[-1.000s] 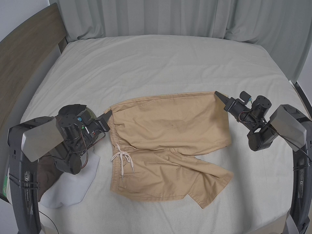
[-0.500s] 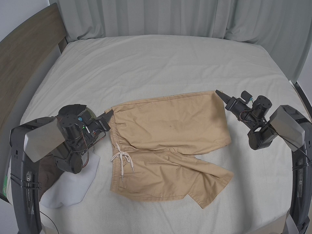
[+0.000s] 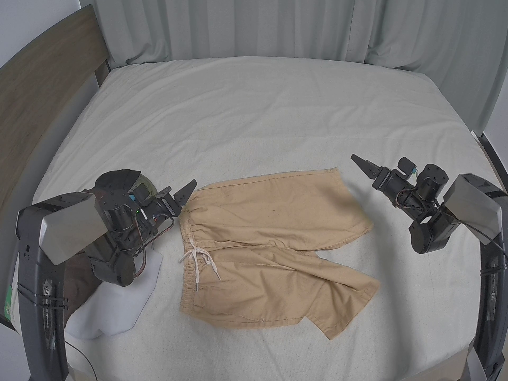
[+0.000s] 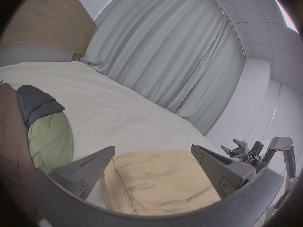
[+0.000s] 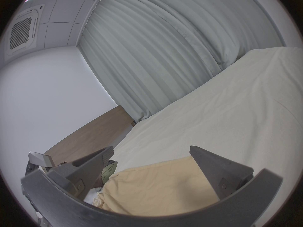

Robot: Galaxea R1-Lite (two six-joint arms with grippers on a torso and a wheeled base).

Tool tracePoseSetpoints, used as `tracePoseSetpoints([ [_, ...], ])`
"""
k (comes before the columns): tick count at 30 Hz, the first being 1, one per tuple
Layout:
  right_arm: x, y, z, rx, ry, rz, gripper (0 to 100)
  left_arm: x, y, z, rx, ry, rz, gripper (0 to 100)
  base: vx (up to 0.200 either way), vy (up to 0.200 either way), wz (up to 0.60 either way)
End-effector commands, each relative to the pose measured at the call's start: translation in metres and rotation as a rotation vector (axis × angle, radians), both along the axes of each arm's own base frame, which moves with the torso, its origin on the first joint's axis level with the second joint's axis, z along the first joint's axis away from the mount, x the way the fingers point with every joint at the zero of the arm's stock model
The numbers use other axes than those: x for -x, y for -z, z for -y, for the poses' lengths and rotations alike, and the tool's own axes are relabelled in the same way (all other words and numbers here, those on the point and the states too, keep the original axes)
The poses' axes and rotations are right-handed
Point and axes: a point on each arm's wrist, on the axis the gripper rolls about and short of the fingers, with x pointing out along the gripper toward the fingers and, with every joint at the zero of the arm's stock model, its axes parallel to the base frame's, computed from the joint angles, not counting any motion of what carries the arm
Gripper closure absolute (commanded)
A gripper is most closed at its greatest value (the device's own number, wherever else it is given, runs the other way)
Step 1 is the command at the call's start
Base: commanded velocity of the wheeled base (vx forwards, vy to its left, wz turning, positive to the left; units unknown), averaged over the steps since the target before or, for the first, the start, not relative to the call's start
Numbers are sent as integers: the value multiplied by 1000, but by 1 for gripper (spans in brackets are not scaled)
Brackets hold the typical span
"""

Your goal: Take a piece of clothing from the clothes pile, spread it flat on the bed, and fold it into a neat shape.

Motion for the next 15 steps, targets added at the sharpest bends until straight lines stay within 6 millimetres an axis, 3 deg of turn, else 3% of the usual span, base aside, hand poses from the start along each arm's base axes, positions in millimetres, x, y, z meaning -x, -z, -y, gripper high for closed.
tracePoseSetpoints([
  [1,24,-12,-4,10,-10,-1,0,18,-11,-6,-8,-6,-24,0,0,0,0],
  [9,74,-23,-3,67,-11,-65,0,74,-50,-13,-24,87,-49,0,0,0,0],
  [15,125,-35,-2,142,-13,-77,0,128,-81,-30,-129,191,14,0,0,0,0],
])
